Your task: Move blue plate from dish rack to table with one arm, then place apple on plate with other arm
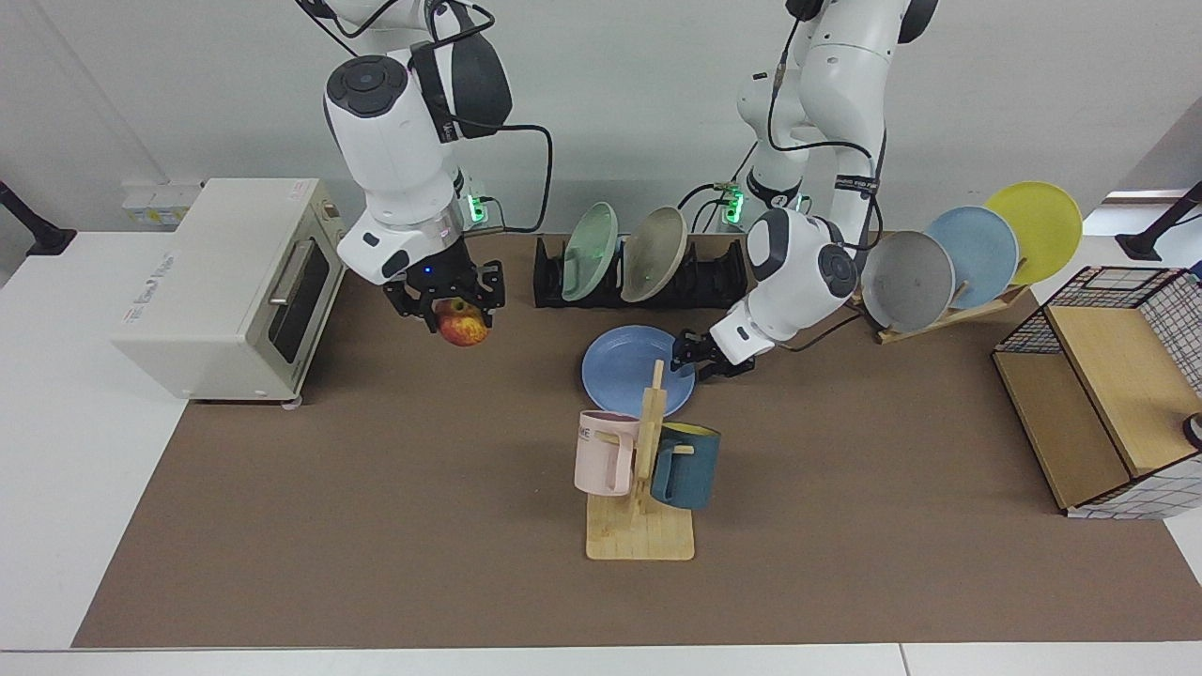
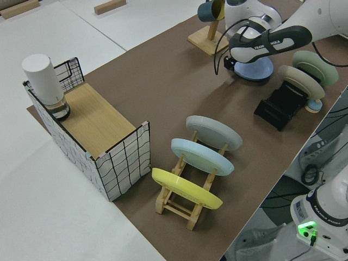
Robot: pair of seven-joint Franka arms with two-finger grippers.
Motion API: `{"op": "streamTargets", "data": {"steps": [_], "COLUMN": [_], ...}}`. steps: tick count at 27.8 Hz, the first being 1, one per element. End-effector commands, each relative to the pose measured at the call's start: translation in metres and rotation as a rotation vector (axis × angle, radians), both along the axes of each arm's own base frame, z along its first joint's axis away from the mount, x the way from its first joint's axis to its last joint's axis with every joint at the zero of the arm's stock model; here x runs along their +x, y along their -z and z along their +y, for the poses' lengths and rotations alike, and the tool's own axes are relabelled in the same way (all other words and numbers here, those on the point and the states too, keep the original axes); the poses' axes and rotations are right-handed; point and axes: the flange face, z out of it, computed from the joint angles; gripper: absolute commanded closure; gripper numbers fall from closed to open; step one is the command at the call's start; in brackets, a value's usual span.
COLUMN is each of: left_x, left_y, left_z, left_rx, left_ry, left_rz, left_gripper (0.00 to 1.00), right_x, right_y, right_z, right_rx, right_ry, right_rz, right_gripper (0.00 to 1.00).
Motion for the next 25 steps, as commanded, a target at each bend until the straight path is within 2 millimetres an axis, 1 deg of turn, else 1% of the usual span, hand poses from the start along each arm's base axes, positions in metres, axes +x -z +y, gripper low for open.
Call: {"op": "streamTargets", "data": {"steps": [1,4,5,7,9,10,12,15,17,19,22,25], "left_x": [-0.010,-0.008,-0.005,0.000,0.000,0.001,-0.001,0.004,0.004,0.007,0.007,0.006], "left_y": [-0.051,-0.088,-0.104,-0.125,-0.147,-0.158,-0.176,-0.197,-0.216,-0.233,-0.247,-0.252], "left_z": [0.003,0.014,0.018,0.031,0.038,0.043,0.052,0.080,0.094,0.110,0.134,0.147], "left_rx": [0.103,0.163,0.175,0.210,0.260,0.289,0.322,0.355,0.382,0.395,0.400,0.402], "left_ry": [0.007,0.030,0.039,0.047,0.064,0.067,0.064,0.047,0.059,0.065,0.077,0.089], "left_rz": [-0.059,-0.065,-0.062,-0.048,-0.066,-0.080,-0.095,-0.098,-0.118,-0.118,-0.104,-0.090], "left_gripper": [0.01,0.01,0.01,0.01,0.01,0.01,0.01,0.01,0.01,0.01,0.01,0.01], "right_x": [-0.007,-0.011,-0.011,-0.014,-0.017,-0.018,-0.021,-0.028,-0.032,-0.032,-0.034,-0.034], "right_y": [0.007,0.009,0.011,0.014,0.014,0.016,0.023,0.031,0.035,0.043,0.058,0.073], "right_z": [0.013,0.025,0.029,0.038,0.047,0.054,0.065,0.088,0.104,0.115,0.135,0.154], "right_rx": [0.014,0.049,0.055,0.058,0.061,0.064,0.068,0.080,0.089,0.095,0.103,0.115], "right_ry": [0.025,0.046,0.054,0.069,0.074,0.070,0.079,0.101,0.116,0.133,0.130,0.134], "right_rz": [-0.015,-0.027,-0.030,-0.033,-0.037,-0.042,-0.046,-0.056,-0.062,-0.065,-0.066,-0.075], "right_gripper": [1.00,1.00,1.00,1.00,1.00,1.00,1.00,1.00,1.00,1.00,1.00,1.00]}}
